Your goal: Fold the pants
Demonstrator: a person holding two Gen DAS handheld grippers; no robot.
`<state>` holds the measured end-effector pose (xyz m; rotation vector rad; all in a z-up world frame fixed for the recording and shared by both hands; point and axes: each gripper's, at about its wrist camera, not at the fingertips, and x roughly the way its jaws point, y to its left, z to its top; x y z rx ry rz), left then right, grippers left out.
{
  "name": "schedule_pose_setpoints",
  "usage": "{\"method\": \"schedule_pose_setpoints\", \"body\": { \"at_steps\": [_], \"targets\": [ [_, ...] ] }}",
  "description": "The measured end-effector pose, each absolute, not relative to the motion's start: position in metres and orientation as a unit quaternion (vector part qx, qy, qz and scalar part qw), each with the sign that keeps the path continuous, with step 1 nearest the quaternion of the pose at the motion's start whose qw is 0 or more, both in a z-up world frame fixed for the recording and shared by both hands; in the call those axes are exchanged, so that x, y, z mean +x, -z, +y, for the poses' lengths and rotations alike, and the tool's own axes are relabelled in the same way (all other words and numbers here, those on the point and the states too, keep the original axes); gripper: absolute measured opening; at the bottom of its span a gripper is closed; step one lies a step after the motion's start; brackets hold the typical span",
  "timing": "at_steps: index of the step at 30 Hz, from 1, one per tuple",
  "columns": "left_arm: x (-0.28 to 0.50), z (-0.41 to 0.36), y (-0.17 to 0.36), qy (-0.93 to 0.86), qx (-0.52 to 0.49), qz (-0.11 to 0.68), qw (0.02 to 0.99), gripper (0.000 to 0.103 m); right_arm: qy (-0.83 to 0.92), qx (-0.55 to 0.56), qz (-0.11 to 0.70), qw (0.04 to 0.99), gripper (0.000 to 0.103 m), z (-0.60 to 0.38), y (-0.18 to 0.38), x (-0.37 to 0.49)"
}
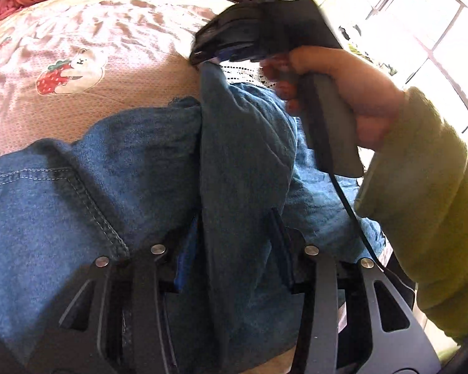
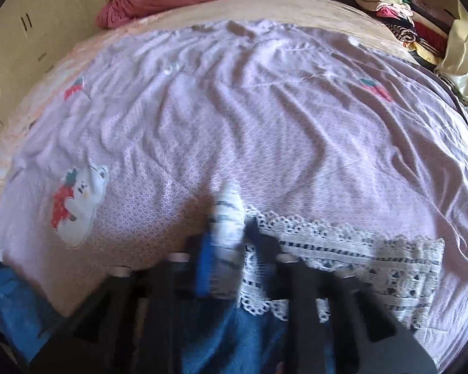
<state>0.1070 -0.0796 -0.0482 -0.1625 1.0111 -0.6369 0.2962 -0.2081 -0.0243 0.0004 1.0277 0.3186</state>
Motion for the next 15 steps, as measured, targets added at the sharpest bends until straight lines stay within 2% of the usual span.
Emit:
{"method": "schedule_pose_setpoints", "body": {
  "at_steps": [6, 7, 8, 10, 15],
  "targets": [
    [0.110, -0.079, 0.043, 0.306, -0.087, 0.475, 0.820, 0.035, -0.166, 0.068, 0.455, 0.872, 0.011, -0.253, -0.011, 0.272],
    [0.111, -0.081, 0.042, 0.306, -0.086, 0.476, 0.820, 0.030, -0.167, 0.080, 0.447, 0.875, 0.011, -0.264, -0.019, 0.266],
    [0.114, -0.081, 0.042, 0.307, -0.089, 0.478, 0.818, 0.018, -0.167, 0.085, 0.441, 0.878, 0.011, -0.269, -0.024, 0.261],
    [0.118, -0.082, 0.044, 0.312, -0.094, 0.484, 0.812, 0.007, -0.164, 0.096, 0.427, 0.884, 0.011, -0.283, -0.036, 0.250],
    [0.113, -0.084, 0.035, 0.318, -0.084, 0.473, 0.817, 0.001, -0.158, 0.130, 0.393, 0.897, 0.010, -0.319, -0.064, 0.218]
  ]
}}
